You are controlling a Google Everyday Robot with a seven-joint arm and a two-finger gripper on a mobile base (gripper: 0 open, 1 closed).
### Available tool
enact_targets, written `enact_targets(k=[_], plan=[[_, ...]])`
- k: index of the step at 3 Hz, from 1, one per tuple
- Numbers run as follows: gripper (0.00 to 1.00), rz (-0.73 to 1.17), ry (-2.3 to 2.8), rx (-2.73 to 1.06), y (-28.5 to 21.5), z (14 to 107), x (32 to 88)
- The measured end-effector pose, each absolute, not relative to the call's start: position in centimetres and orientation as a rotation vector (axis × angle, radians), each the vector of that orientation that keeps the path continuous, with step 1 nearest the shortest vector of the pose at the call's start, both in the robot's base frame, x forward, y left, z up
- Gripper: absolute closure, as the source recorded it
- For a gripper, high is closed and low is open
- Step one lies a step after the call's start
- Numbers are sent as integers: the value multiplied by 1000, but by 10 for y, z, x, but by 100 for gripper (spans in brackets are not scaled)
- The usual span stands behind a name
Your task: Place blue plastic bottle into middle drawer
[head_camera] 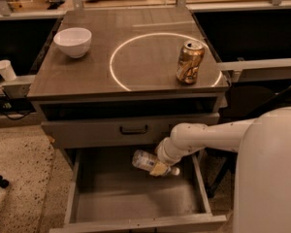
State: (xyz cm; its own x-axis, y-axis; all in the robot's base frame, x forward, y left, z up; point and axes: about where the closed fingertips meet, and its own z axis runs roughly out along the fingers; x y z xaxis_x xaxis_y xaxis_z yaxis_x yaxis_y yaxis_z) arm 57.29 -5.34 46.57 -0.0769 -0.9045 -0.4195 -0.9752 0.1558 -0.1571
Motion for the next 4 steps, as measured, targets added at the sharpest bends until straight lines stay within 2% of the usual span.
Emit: enact_targets(k=[1, 3, 4], plan=[[100, 269, 2021, -1730, -56, 443, 574], [100, 453, 1967, -1762, -66, 410, 538], [81, 508, 1970, -1807, -72, 401, 521]])
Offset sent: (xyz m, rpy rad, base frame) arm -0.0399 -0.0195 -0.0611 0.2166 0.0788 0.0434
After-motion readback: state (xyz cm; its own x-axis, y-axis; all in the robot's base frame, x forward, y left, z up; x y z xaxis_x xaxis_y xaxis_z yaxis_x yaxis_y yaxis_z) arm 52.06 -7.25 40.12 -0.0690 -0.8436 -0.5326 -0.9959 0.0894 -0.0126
